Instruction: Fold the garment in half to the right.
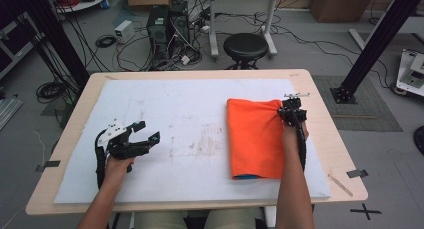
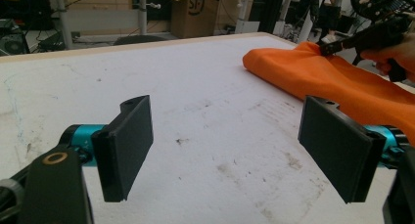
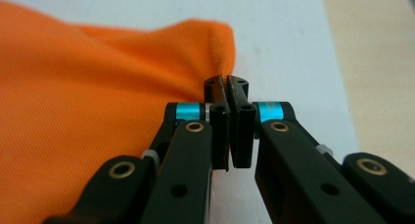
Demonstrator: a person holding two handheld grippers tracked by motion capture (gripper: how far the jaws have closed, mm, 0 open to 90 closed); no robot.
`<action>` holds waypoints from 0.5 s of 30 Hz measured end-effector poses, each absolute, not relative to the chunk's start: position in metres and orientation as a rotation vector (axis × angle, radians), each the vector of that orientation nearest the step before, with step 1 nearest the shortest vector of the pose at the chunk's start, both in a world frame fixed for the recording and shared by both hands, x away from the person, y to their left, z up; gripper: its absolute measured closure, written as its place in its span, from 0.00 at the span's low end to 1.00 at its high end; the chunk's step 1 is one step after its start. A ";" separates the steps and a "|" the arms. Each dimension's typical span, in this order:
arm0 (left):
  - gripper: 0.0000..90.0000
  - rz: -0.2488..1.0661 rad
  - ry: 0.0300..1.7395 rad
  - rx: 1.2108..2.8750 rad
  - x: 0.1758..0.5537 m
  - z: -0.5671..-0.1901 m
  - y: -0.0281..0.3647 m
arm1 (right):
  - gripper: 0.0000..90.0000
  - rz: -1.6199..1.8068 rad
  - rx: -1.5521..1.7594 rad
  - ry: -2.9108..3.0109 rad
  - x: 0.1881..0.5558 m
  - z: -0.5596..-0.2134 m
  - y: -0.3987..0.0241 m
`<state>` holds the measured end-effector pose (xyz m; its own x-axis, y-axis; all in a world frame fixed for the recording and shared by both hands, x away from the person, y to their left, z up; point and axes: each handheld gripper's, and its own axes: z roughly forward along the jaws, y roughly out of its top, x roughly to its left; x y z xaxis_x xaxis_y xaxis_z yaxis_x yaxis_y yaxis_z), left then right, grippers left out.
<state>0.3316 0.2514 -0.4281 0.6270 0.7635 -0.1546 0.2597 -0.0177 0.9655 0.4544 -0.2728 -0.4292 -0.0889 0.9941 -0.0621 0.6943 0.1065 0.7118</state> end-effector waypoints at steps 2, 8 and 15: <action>0.23 0.495 0.872 1.584 0.332 -0.428 0.251 | 0.99 0.717 1.674 1.875 0.454 -0.435 -0.276; 0.23 0.494 0.872 1.587 0.332 -0.428 0.250 | 0.68 0.896 1.669 1.741 0.454 -0.426 -0.281; 0.23 0.491 0.858 1.592 0.331 -0.427 0.251 | 0.52 0.864 1.589 1.813 0.478 -0.421 -0.270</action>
<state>0.3312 0.2508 -0.4269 0.6386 0.7551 -0.1484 0.2552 -0.0259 0.9665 0.4777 -0.2697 -0.4205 -0.1294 0.9916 -0.0036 0.6218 0.0840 0.7786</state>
